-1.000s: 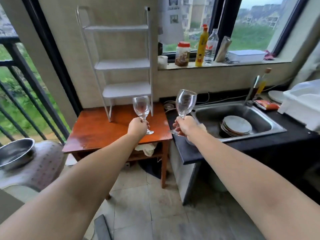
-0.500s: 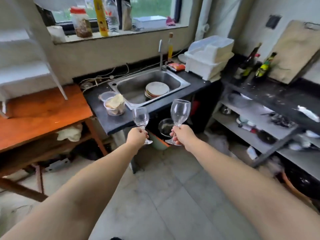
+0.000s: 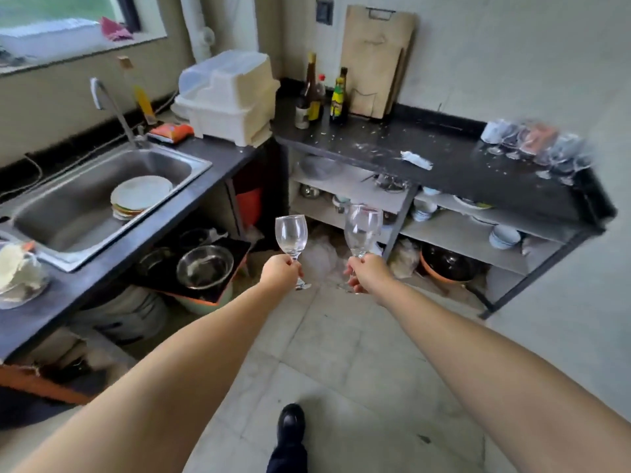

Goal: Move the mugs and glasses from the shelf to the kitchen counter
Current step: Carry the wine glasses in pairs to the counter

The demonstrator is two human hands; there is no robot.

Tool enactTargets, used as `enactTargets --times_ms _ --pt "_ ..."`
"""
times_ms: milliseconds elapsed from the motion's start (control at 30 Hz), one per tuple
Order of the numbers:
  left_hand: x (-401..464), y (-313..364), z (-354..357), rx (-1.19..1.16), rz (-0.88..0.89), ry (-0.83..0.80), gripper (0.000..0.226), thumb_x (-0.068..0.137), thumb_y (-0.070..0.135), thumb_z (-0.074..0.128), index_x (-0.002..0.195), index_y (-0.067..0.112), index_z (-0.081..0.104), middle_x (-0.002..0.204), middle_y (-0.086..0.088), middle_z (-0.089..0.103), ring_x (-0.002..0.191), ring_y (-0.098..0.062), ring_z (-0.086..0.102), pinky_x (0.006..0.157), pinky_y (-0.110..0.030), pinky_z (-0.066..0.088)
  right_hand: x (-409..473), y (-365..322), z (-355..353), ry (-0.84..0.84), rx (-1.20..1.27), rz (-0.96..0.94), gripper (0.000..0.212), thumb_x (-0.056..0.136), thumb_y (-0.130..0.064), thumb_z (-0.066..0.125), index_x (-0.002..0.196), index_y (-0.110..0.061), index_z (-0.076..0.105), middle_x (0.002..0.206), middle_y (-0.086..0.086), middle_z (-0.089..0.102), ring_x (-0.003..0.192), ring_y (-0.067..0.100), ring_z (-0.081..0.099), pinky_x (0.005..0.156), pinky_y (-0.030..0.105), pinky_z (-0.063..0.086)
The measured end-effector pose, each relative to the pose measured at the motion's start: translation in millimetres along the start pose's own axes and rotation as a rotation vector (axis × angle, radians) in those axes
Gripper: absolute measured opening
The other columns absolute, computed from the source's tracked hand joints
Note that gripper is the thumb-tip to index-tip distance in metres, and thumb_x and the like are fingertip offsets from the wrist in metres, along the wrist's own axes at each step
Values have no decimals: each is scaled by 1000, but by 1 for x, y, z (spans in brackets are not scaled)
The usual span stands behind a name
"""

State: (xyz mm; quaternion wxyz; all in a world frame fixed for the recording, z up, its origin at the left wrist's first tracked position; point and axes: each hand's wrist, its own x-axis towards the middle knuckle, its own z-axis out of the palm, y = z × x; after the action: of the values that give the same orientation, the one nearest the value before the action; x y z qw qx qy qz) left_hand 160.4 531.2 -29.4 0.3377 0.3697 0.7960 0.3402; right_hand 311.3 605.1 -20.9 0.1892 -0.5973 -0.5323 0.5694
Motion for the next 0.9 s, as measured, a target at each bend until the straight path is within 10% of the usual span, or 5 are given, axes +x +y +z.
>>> enactTargets --times_ms 167,467,900 --pt "69 61 38 79 100 -93 39 90 7 49 53 16 53 57 3 48 55 -16 46 45 -15 35 46 -24 -55 109 132 5 32 99 -10 41 67 -9 45 65 6 50 47 15 39 29 11 28" --pt "179 176 101 164 248 -261 26 95 8 44 85 3 68 89 -8 62 71 -22 55 59 -23 39 114 -63 -150 338 181 6 27 99 -12 40 74 -9 49 68 6 53 50 14 44 42 22 36" --pt "286 316 278 167 340 -453 30 91 9 46 64 10 58 64 -1 52 63 -19 47 56 -25 36 256 -60 -327 525 226 64 29 100 -16 41 73 -11 52 70 4 58 51 14 49 39 18 41"
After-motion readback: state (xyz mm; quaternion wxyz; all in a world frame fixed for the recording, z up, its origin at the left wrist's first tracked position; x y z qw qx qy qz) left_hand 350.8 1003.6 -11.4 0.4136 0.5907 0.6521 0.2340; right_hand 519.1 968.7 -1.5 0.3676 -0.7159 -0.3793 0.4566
